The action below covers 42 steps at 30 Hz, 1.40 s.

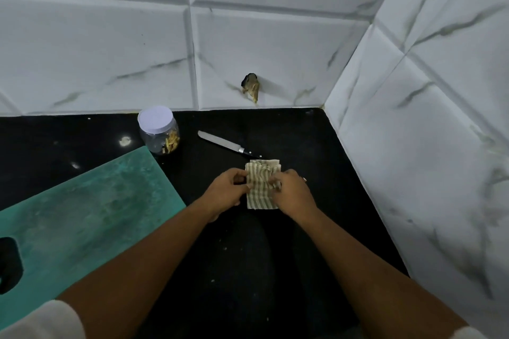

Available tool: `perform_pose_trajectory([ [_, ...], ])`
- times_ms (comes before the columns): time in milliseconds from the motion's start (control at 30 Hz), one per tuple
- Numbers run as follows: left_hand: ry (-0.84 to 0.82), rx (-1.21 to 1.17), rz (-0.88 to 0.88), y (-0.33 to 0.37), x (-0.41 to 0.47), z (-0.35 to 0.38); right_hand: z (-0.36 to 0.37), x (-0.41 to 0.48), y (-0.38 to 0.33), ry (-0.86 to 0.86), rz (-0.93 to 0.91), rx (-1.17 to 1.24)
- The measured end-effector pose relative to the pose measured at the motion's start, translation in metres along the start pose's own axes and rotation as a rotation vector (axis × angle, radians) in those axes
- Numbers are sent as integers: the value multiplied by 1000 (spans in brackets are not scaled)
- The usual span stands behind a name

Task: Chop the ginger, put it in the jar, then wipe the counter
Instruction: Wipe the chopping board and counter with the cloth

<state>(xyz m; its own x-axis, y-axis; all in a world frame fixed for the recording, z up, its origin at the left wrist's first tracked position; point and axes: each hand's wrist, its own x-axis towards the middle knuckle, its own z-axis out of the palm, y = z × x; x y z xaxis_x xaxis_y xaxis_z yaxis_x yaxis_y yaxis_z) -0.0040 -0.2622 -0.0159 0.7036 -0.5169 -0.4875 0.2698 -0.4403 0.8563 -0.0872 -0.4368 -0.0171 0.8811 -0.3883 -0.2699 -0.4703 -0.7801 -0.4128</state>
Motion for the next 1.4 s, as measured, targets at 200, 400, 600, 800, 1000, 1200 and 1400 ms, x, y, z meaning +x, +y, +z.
perform_pose_trajectory([
  [200,169,35,27,-15,-16,-44,-2,8,-40,262,-173,-120],
  [400,386,57,81,-40,-62,-120,21,15,-103,121,-234,-38],
  [600,718,309,-33,-104,-123,-204,73,18,-160,-164,-269,24],
  [800,852,407,-454,-161,-164,-250,99,11,-196,-238,-265,23],
  [1000,866,228,-361,-168,-173,-264,110,-10,-194,-232,-135,57],
  [1200,791,192,-278,-163,-171,-265,104,-41,-164,-190,-51,50],
  [1400,644,274,-193,-147,-156,-243,89,-58,-126,-100,62,45],
])
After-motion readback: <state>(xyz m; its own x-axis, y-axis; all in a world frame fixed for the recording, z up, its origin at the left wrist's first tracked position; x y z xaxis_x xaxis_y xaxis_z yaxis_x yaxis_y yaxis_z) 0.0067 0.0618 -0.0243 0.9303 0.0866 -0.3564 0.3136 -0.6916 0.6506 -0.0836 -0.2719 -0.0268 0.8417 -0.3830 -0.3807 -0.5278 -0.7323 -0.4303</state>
